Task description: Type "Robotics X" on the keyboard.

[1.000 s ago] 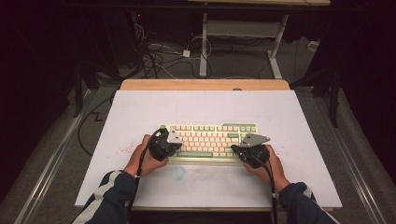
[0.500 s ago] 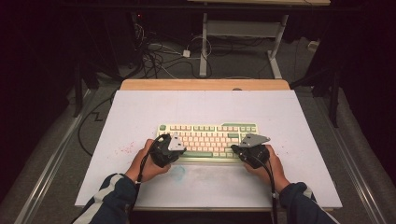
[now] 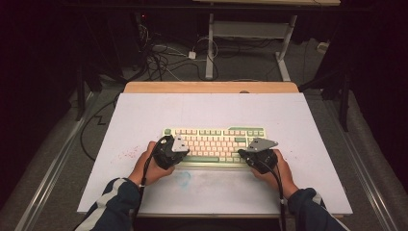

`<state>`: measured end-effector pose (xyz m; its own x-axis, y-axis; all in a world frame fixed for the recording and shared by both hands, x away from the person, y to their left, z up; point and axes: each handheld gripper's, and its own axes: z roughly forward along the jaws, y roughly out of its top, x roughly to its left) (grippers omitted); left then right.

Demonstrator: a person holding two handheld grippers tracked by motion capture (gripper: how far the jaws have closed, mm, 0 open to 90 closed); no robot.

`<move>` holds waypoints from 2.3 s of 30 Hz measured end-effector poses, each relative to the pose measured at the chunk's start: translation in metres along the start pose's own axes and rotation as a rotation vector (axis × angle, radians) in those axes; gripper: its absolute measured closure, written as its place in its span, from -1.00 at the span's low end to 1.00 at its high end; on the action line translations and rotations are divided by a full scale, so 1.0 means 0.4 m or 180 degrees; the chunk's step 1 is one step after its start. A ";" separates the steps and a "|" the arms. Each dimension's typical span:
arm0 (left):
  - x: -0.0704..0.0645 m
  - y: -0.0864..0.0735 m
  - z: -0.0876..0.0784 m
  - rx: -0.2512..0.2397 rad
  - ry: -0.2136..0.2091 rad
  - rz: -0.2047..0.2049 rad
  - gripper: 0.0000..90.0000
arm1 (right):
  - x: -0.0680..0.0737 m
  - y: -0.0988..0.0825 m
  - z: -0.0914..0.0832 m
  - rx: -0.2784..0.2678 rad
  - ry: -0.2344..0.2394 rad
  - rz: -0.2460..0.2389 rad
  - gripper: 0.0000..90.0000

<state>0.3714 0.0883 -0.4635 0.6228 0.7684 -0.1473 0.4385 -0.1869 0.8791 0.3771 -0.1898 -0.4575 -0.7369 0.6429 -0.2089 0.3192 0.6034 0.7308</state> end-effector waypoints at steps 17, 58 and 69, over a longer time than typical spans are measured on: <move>0.011 0.003 0.005 0.0064 0.0060 0.0003 0.92 | 0.001 0.001 -0.001 0.0012 -0.0011 -0.0009 1.00; 0.027 0.015 -0.033 -0.0660 0.0288 -0.0061 -0.50 | -0.023 0.043 -0.079 -0.0512 -0.0292 0.0085 0.15; 0.029 0.008 -0.044 -0.0742 0.0341 0.0027 -0.64 | -0.023 0.042 -0.076 -0.0588 -0.0644 0.0242 -0.53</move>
<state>0.3686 0.1074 -0.4545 0.5481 0.8302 -0.1016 0.2647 -0.0570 0.9626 0.3711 -0.1999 -0.4238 -0.5751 0.7753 -0.2610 0.2413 0.4656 0.8514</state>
